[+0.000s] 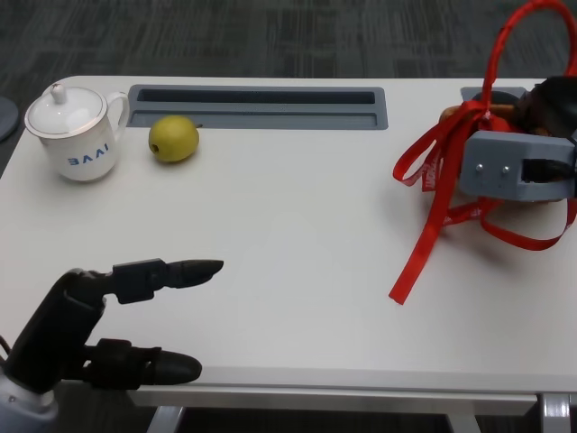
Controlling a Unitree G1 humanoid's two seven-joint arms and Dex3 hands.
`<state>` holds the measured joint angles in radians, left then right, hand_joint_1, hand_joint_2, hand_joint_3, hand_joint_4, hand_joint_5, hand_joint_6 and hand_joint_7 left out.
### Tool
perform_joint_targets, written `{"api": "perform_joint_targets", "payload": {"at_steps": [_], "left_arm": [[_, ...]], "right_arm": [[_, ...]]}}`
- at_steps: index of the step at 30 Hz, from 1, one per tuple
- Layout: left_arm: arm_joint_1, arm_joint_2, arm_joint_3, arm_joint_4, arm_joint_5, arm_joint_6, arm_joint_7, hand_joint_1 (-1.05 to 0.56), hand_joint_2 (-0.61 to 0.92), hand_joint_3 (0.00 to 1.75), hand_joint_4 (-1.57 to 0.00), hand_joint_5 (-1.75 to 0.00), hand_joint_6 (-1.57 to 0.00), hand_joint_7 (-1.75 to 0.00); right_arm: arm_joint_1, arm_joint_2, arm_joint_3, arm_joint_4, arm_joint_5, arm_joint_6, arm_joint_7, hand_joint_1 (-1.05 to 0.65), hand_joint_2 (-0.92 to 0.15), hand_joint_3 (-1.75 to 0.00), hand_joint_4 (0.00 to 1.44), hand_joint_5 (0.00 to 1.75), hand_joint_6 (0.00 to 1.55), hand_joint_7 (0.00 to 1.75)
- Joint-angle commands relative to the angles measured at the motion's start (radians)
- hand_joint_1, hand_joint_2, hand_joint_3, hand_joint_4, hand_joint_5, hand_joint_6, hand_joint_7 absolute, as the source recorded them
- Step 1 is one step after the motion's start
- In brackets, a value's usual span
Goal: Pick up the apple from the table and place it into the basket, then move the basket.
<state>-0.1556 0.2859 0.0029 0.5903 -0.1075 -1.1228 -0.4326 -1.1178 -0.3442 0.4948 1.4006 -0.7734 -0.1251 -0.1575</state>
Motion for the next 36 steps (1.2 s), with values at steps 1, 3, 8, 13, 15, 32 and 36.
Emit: {"api": "perform_joint_targets", "payload": {"at_steps": [1, 3, 8, 13, 15, 32, 36], "left_arm": [[0.013, 0.009, -0.005, -0.018, 0.000, 0.008, -0.001, -0.59, 0.68, 0.00, -0.88, 0.00, -0.79, 0.00], [0.018, 0.006, -0.008, -0.024, 0.000, 0.007, 0.001, -0.59, 0.68, 0.00, -0.88, 0.00, -0.80, 0.00], [0.035, 0.000, -0.013, -0.046, 0.007, 0.009, 0.008, -0.60, 0.69, 0.00, -0.88, 0.00, -0.80, 0.00], [0.052, -0.001, -0.019, -0.070, 0.000, 0.024, 0.004, -0.58, 0.68, 0.00, -0.87, 0.00, -0.79, 0.00], [0.056, 0.001, -0.022, -0.075, -0.004, 0.031, -0.001, -0.57, 0.68, 0.00, -0.86, 0.00, -0.78, 0.00], [0.053, 0.000, -0.032, -0.140, 0.007, 0.091, 0.007, -0.58, 0.67, 0.00, -0.85, 0.00, -0.77, 0.00], [0.043, -0.003, -0.033, -0.135, 0.006, 0.097, 0.005, -0.58, 0.67, 0.00, -0.85, 0.00, -0.77, 0.00]], "right_arm": [[-0.021, -0.009, -0.006, -0.008, 0.004, 0.000, -0.049, -0.32, -0.92, -0.02, 1.11, 0.02, 1.00, 0.00], [-0.023, -0.003, -0.008, -0.008, 0.005, -0.003, -0.065, -0.33, -0.92, -0.02, 1.12, 0.02, 1.00, 0.00], [-0.021, 0.024, -0.047, -0.012, 0.046, -0.043, -0.056, -0.29, -0.90, -0.01, 1.11, 0.01, 0.96, 0.00], [-0.032, 0.044, -0.081, -0.012, 0.089, -0.061, 0.088, -0.60, -0.80, 0.00, 0.73, 0.00, 0.64, 0.00], [-0.045, 0.052, -0.075, -0.012, 0.088, -0.047, 0.157, -0.75, -0.80, 0.00, 0.58, 0.00, 0.49, 0.00], [-0.061, 0.061, -0.139, -0.031, 0.179, -0.061, 0.388, -0.96, -0.80, 0.00, 0.12, 0.01, 0.13, 0.02], [-0.061, 0.053, -0.159, -0.037, 0.209, -0.065, 0.423, -0.95, -0.79, 0.00, 0.14, 0.02, 0.15, 0.02]]}}
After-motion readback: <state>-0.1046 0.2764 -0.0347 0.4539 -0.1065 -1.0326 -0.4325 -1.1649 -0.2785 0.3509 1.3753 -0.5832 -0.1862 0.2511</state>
